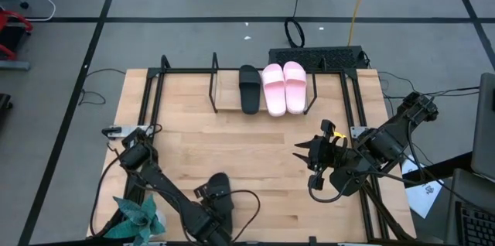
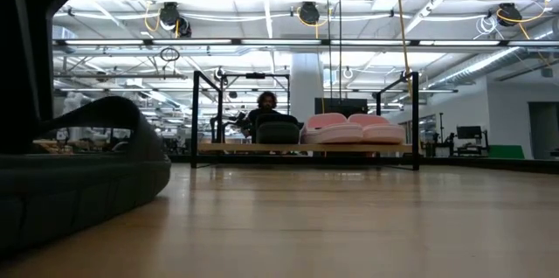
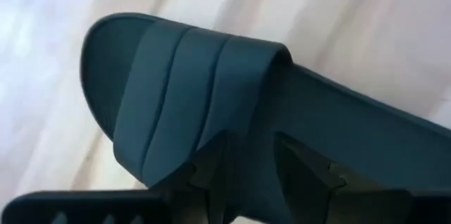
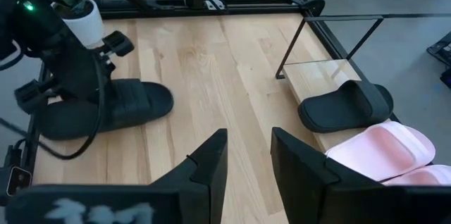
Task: Pick and place slides into the shelf
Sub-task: Put the black slide on the shelf
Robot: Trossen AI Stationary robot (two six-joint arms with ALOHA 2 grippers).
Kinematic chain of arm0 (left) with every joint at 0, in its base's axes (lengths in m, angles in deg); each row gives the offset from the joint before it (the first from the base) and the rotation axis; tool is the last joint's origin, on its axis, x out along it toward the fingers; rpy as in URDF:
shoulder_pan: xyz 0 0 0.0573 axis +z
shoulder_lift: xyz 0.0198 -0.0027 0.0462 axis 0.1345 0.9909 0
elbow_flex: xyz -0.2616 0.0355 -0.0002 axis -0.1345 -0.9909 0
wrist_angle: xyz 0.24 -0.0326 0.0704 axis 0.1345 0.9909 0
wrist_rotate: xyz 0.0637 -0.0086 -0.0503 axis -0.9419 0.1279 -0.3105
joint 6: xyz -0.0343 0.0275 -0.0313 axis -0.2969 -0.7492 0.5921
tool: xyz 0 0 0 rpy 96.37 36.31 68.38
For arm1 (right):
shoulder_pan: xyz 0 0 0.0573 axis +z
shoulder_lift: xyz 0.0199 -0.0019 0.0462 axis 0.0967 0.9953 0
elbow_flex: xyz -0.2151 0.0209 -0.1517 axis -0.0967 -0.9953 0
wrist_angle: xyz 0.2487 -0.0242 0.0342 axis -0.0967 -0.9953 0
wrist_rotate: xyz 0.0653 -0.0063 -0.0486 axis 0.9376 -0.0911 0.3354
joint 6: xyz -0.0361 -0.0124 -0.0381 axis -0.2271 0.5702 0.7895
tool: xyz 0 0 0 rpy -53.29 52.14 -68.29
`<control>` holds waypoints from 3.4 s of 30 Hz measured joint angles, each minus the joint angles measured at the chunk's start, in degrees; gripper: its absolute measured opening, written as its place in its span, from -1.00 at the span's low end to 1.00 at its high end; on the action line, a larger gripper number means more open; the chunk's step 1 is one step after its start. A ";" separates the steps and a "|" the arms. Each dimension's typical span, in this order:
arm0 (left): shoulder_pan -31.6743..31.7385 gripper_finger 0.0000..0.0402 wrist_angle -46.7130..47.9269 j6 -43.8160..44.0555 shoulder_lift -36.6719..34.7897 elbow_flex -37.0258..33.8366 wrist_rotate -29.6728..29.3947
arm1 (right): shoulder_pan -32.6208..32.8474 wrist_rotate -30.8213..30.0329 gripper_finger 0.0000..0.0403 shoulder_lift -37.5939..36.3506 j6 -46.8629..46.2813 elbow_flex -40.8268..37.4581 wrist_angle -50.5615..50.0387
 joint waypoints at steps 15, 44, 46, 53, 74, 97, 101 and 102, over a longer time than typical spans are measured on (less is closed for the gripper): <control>0.95 -0.87 9.03 1.75 0.03 -0.87 -6.96 | 0.00 -3.05 -0.51 0.02 0.15 -0.02 0.02; 3.85 -1.00 18.80 -3.51 -0.38 11.06 -13.49 | 0.00 -4.25 -0.51 0.02 0.11 -0.02 -0.02; 3.79 -1.00 18.60 -3.59 -0.35 11.06 -10.73 | 0.00 -4.25 -0.51 0.02 0.04 -0.02 -0.04; 2.11 -0.99 18.14 3.86 -0.35 11.06 -8.56 | 0.00 -4.25 -0.51 0.02 -0.44 -0.02 -0.03; 3.10 -0.34 15.93 2.76 -0.35 11.06 -1.88 | 0.00 -4.23 -0.51 0.02 -2.21 -0.02 0.02; 2.56 -0.16 12.77 -0.52 0.13 8.09 0.33 | 0.00 -4.60 -0.51 0.02 -2.21 -0.02 0.04; 2.56 -0.16 12.14 -0.54 0.13 6.70 -0.83 | 0.00 -6.37 -0.51 0.02 -2.16 -0.02 0.04; 2.56 -0.16 12.11 -0.54 0.13 6.23 -0.81 | 0.00 -6.95 -0.51 0.02 -2.16 -0.02 0.02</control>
